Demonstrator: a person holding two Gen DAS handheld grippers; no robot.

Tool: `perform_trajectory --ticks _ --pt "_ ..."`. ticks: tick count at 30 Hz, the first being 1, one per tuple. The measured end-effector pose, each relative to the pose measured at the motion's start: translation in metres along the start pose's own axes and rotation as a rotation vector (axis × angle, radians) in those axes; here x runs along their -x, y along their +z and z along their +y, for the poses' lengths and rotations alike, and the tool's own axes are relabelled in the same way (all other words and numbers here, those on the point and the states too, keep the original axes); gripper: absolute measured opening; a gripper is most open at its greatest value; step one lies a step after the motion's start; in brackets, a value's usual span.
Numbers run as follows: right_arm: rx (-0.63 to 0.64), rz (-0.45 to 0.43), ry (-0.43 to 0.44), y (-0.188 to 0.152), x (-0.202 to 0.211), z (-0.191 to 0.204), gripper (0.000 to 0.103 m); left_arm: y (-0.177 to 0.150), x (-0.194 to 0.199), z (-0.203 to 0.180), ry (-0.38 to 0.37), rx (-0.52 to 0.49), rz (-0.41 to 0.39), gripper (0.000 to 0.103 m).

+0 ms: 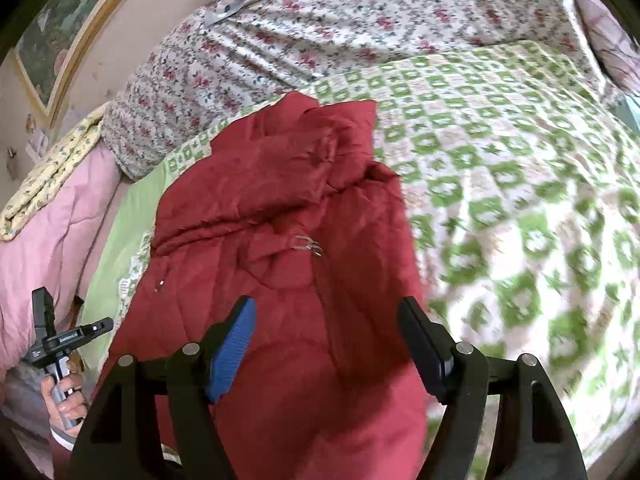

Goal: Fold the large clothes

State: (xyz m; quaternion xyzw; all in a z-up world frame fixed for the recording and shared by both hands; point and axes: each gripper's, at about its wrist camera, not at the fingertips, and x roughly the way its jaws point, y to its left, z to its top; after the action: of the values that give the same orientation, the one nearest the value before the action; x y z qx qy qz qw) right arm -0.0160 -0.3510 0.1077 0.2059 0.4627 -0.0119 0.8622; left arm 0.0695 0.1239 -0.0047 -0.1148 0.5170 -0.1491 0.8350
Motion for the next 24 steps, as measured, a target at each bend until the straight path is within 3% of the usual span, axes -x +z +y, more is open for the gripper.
perform_trajectory --ticks 5,8,17,24 --pt "0.000 0.009 -0.053 -0.015 0.010 -0.013 0.082 -0.013 0.001 -0.004 0.006 -0.020 0.015 0.025" --pt "0.011 0.024 -0.075 -0.024 0.011 -0.015 0.082 -0.018 0.002 -0.007 0.001 -0.030 0.018 0.037" --pt "0.047 0.116 -0.071 -0.050 -0.008 -0.004 0.083 -0.031 0.003 -0.010 0.017 -0.051 0.018 0.039" --pt "0.104 0.162 -0.127 -0.064 -0.010 -0.004 0.080 -0.044 0.003 -0.009 0.034 -0.069 0.029 0.039"
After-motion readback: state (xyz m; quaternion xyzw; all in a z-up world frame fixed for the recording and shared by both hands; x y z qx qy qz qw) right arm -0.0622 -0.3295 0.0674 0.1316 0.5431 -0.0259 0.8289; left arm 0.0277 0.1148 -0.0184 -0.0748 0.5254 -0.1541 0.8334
